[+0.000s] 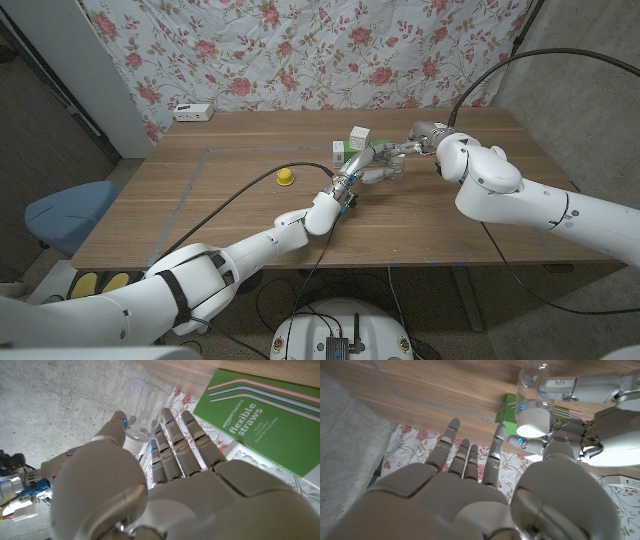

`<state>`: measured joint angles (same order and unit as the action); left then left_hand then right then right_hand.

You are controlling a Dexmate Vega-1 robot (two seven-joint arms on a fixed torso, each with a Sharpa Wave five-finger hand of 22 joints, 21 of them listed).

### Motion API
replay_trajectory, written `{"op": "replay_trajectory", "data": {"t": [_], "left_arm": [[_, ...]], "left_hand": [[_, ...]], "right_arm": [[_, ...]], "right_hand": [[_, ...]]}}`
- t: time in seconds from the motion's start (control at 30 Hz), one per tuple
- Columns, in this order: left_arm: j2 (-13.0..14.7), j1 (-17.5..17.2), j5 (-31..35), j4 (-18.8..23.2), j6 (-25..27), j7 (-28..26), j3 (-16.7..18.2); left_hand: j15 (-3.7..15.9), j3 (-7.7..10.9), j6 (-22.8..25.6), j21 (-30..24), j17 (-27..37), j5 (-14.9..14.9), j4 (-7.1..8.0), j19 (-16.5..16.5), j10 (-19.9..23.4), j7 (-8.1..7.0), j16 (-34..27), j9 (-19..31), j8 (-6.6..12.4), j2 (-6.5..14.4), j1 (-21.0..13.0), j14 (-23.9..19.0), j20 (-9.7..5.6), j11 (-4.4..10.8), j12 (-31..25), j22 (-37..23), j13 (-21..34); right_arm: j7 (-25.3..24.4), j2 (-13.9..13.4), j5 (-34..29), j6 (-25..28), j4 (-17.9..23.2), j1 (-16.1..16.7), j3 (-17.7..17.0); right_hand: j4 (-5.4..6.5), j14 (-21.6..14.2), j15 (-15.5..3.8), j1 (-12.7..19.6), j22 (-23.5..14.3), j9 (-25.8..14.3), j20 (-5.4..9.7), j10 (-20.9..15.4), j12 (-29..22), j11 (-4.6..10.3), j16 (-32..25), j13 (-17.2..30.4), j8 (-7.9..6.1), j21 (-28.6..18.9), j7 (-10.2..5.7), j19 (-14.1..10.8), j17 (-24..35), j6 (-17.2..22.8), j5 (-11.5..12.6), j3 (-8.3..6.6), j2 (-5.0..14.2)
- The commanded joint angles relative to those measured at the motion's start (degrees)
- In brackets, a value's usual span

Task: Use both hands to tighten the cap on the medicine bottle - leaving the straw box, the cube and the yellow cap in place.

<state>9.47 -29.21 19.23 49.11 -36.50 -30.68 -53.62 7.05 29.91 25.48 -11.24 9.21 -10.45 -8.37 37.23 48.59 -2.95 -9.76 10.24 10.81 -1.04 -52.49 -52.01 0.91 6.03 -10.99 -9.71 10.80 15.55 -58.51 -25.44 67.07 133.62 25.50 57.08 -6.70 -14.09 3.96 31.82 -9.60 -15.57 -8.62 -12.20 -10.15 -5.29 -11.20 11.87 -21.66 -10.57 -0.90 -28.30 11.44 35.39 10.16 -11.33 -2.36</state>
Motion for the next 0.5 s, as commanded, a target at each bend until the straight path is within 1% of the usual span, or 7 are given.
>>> {"op": "replay_trajectory", "data": {"t": [0.03,0.17,0.2,0.27,0.33,0.47,0.5], "left_arm": [[0.02,-0.19,-0.19,0.08,0.23,0.23,0.07],[0.03,-0.19,-0.14,0.10,0.27,0.21,0.05],[0.05,-0.20,-0.12,0.14,0.31,0.19,0.05],[0.10,-0.23,-0.10,0.30,0.43,0.21,0.06],[0.17,-0.28,-0.14,0.47,0.54,0.33,0.08],[0.20,-0.33,-0.14,0.63,0.63,0.43,0.09],[0.20,-0.34,-0.18,0.67,0.66,0.50,0.09]], "left_hand": [[4.89,0.32,0.26,0.15,0.08,-0.17,-0.07,-0.21,2.66,-0.24,-0.22,0.22,0.01,0.57,-0.34,-0.23,0.05,2.21,-0.40,-0.18,0.25],[4.92,0.34,0.25,0.13,0.07,-0.17,-0.08,-0.18,2.72,-0.20,-0.20,0.22,0.01,0.58,-0.35,-0.20,0.05,2.10,-0.42,-0.18,0.25],[4.93,0.35,0.23,0.14,0.07,-0.18,-0.08,-0.23,2.70,-0.17,-0.19,0.22,0.01,0.58,-0.35,-0.19,0.08,2.11,-0.41,-0.18,0.25],[4.90,0.36,0.23,0.14,0.08,-0.18,-0.04,-0.24,2.69,-0.19,-0.20,0.22,0.01,0.62,-0.31,-0.21,0.09,2.07,-0.41,-0.18,0.25],[4.94,0.37,0.25,0.14,0.07,-0.18,-0.06,-0.22,2.71,-0.22,-0.20,0.22,0.02,0.62,-0.35,-0.19,0.07,2.10,-0.41,-0.18,0.25],[4.89,0.38,0.23,0.13,0.07,-0.18,-0.04,-0.23,2.60,-0.20,-0.19,0.22,0.02,0.63,-0.31,-0.18,0.11,2.05,-0.36,-0.18,0.25],[4.90,0.37,0.26,0.13,0.07,-0.17,-0.05,-0.23,2.70,-0.24,-0.20,0.22,0.03,0.62,-0.31,-0.19,0.09,2.28,-0.40,-0.18,0.25]], "right_arm": [[4.58,-2.07,2.32,-2.18,1.17,-0.46,-2.43],[6.50,-2.50,3.26,-2.89,1.26,-0.90,-3.04],[7.11,-2.59,3.48,-3.08,1.24,-1.11,-3.10],[7.47,-2.70,4.16,-3.65,1.24,-0.90,-3.75],[7.84,-2.79,3.90,-3.82,1.30,-1.02,-3.66],[7.96,-2.93,3.87,-4.30,1.54,-0.61,-4.18],[7.98,-2.92,3.70,-4.25,1.59,-0.55,-4.17]], "right_hand": [[-1.10,1.70,0.60,2.02,-0.13,-0.44,-0.71,2.18,-0.10,0.50,0.48,0.13,1.22,0.34,-0.07,1.46,-0.04,-3.18,0.57,-0.87,0.29],[-1.71,2.45,0.76,3.26,-0.12,-0.55,-0.93,3.23,-0.25,0.26,0.44,0.14,2.14,0.29,-0.33,2.00,-0.10,-5.33,0.91,-1.51,0.69],[-1.87,2.78,0.80,3.58,-0.12,-0.59,-1.05,3.80,-0.18,0.42,0.47,0.14,2.25,0.33,-0.30,2.30,-0.12,-5.54,0.98,-1.66,0.73],[-2.17,3.54,1.13,4.28,-0.11,-0.62,-1.27,4.59,-0.18,0.38,0.58,0.14,2.65,0.37,-0.41,2.80,-0.16,-6.36,1.19,-2.00,0.86],[-2.39,3.89,1.27,4.85,-0.10,-0.63,-1.35,5.21,-0.13,0.38,0.59,0.14,2.89,0.35,-0.65,2.98,-0.18,-6.88,1.36,-2.29,0.98],[-2.80,4.06,1.36,6.07,-0.09,-0.57,-1.37,5.40,-0.34,0.40,0.45,0.14,2.92,0.26,-1.34,3.09,-0.19,-6.72,1.74,-2.93,1.35],[-2.96,4.09,1.36,6.56,-0.09,-0.54,-1.40,5.45,-0.42,0.39,0.40,0.14,2.82,0.22,-1.73,3.12,-0.20,-6.40,1.87,-3.16,1.43]]}}
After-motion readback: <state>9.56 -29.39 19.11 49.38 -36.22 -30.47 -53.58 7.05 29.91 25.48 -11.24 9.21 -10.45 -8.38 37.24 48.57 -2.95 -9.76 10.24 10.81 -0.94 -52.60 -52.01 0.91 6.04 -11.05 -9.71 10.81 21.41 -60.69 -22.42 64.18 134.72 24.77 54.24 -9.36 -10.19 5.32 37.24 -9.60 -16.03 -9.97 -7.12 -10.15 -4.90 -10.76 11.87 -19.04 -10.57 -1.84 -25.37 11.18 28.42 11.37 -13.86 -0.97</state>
